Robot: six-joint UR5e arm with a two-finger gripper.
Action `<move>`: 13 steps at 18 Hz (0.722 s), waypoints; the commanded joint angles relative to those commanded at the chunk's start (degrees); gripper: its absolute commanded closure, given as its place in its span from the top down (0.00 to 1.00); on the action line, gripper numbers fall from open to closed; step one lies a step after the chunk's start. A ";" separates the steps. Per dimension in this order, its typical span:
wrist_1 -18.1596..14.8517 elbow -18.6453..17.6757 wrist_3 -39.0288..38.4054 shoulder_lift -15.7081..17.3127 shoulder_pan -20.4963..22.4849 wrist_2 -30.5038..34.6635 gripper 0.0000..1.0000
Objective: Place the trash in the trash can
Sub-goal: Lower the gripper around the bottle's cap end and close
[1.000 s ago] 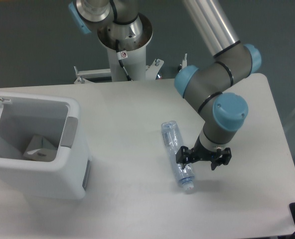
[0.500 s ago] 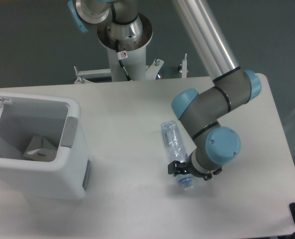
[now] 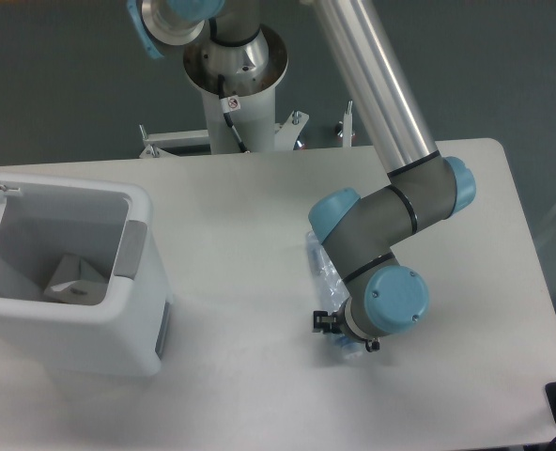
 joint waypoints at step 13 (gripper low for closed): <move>0.44 2.72 0.18 7.20 3.51 -12.11 0.39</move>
